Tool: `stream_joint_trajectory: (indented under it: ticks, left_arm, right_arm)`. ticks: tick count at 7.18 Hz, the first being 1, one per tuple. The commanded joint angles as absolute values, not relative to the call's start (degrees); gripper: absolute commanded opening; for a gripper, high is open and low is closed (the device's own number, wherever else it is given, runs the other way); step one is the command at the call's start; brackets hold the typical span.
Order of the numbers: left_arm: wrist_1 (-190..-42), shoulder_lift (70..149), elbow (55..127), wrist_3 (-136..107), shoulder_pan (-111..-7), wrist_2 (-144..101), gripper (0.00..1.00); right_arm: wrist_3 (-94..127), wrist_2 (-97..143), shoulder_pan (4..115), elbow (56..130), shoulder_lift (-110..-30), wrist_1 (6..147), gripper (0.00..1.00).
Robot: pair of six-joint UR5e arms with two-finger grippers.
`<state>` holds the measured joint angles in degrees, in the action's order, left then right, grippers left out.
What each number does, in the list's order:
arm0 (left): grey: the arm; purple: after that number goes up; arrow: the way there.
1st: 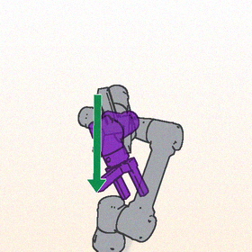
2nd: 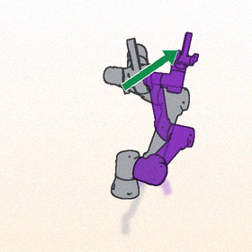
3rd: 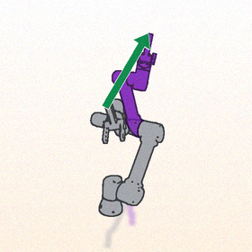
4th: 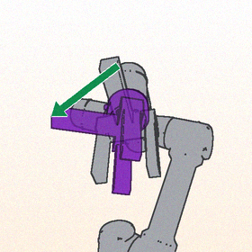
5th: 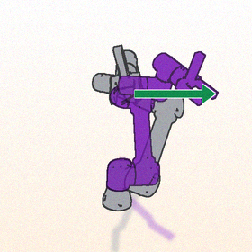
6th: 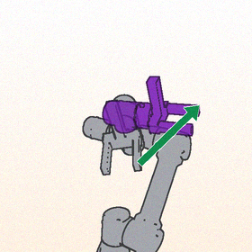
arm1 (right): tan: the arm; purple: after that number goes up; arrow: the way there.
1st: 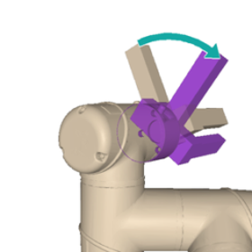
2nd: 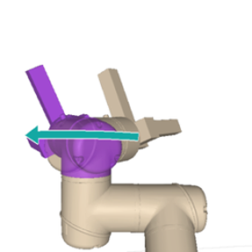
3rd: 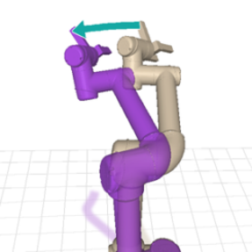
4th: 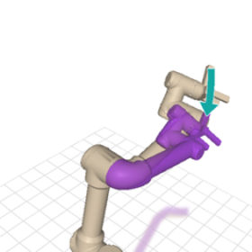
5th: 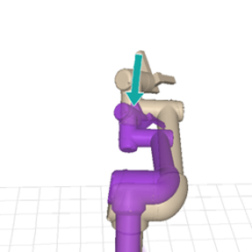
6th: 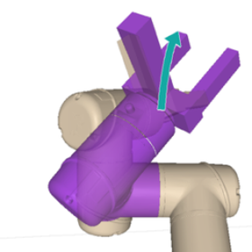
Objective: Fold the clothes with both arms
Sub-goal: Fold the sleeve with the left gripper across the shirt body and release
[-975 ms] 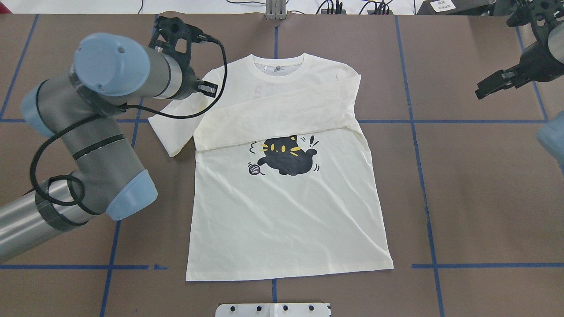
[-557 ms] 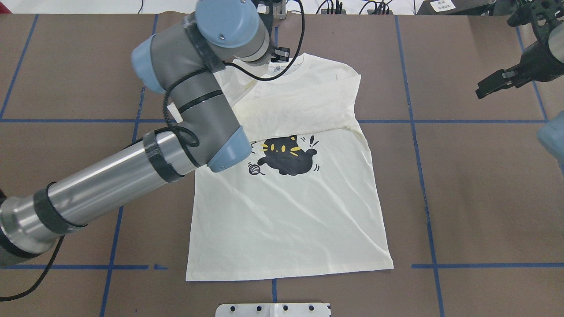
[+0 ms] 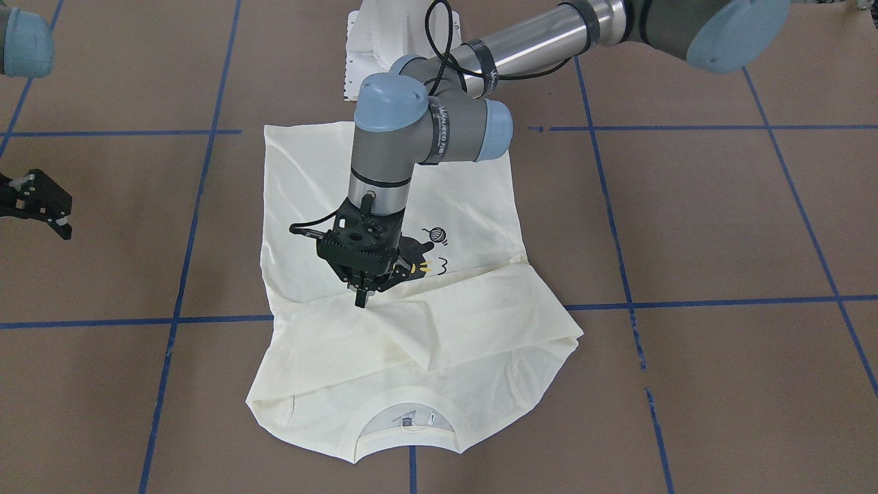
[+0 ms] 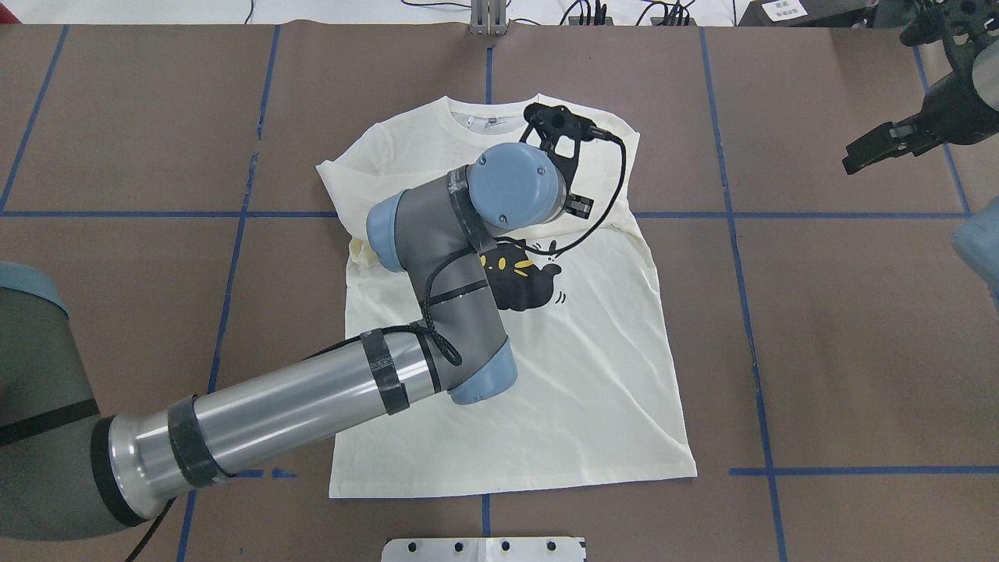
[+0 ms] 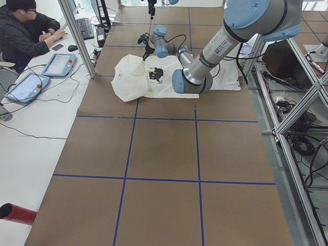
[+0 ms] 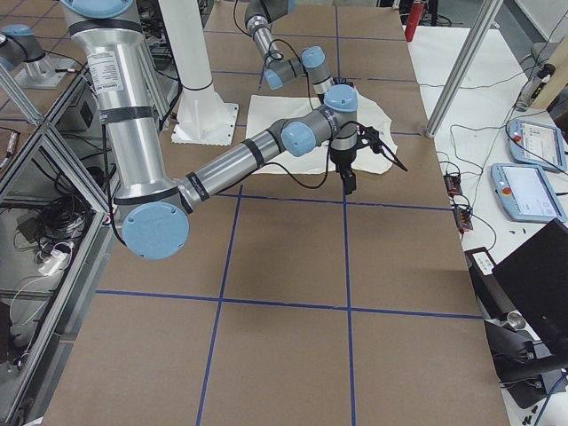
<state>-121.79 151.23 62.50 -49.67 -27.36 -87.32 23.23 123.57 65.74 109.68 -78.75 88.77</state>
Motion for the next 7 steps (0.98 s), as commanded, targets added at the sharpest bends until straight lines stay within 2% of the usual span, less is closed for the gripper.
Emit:
stream_joint_trajectory:
  ticks: [1, 4, 6, 7]
  left_arm:
    - [-130.57, 151.52, 58.9, -43.64, -23.83, -84.91, 0.0]
    - [-134.38, 152.14, 57.74, -41.84, -23.64, -84.99, 0.0]
    - [-139.1, 151.79, 58.09, -45.06, -23.9, -85.34, 0.99]
    - [-139.39, 151.61, 58.62, -49.7, -24.52, -85.6, 1.0]
  right_arm:
    - [23.38, 123.57, 65.74, 109.69, -78.75, 88.77, 1.0]
    - [23.38, 123.49, 65.74, 109.6, -78.66, 88.77, 1.0]
    - [23.38, 123.49, 65.65, 109.34, -78.31, 88.68, 1.0]
    - [23.2, 123.4, 65.39, 109.16, -77.96, 87.99, 1.0]
